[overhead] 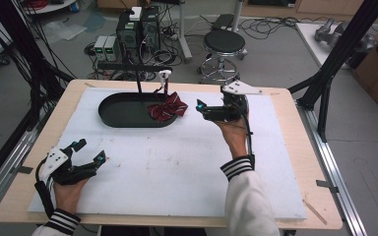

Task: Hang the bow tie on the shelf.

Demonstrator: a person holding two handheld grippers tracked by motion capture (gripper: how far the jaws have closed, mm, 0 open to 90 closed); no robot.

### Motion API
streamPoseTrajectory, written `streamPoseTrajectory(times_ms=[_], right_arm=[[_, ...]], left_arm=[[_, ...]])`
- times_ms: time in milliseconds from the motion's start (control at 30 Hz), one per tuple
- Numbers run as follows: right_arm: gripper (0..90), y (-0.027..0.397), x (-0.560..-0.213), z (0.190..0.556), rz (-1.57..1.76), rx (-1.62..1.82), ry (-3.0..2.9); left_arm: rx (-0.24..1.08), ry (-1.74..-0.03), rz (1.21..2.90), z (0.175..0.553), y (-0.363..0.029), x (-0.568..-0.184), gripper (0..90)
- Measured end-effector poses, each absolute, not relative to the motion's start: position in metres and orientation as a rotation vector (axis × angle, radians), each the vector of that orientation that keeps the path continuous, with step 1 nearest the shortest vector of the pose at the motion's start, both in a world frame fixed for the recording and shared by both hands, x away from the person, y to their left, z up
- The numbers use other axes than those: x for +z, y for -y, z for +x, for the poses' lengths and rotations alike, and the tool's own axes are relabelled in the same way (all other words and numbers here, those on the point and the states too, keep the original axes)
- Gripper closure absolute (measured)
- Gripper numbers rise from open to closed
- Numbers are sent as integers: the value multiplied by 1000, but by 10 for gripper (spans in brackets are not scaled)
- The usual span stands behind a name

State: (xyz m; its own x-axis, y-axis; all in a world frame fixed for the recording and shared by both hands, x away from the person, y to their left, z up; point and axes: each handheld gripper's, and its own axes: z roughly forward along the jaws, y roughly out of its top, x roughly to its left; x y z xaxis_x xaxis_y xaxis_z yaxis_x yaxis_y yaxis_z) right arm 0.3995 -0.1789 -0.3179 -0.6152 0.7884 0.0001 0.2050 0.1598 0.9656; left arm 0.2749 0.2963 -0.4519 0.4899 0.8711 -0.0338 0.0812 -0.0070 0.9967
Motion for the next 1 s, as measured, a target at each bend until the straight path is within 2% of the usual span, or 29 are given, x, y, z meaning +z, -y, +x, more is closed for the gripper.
streamPoseTrajectory(times_ms=[433,667,700,1000], right_arm=[[5,248,-337,337,925,1436,-1875],[5,275,-371,293,973,1459,-1795],[5,280,-385,282,974,1474,-1744],[5,294,-433,262,992,1546,-1595]], left_arm=[[771,-885,1451,275,-296,-452,146],[772,-884,1455,275,-296,-452,146],[772,-882,1455,275,-296,-452,146],[779,-878,1457,274,-296,-452,145]])
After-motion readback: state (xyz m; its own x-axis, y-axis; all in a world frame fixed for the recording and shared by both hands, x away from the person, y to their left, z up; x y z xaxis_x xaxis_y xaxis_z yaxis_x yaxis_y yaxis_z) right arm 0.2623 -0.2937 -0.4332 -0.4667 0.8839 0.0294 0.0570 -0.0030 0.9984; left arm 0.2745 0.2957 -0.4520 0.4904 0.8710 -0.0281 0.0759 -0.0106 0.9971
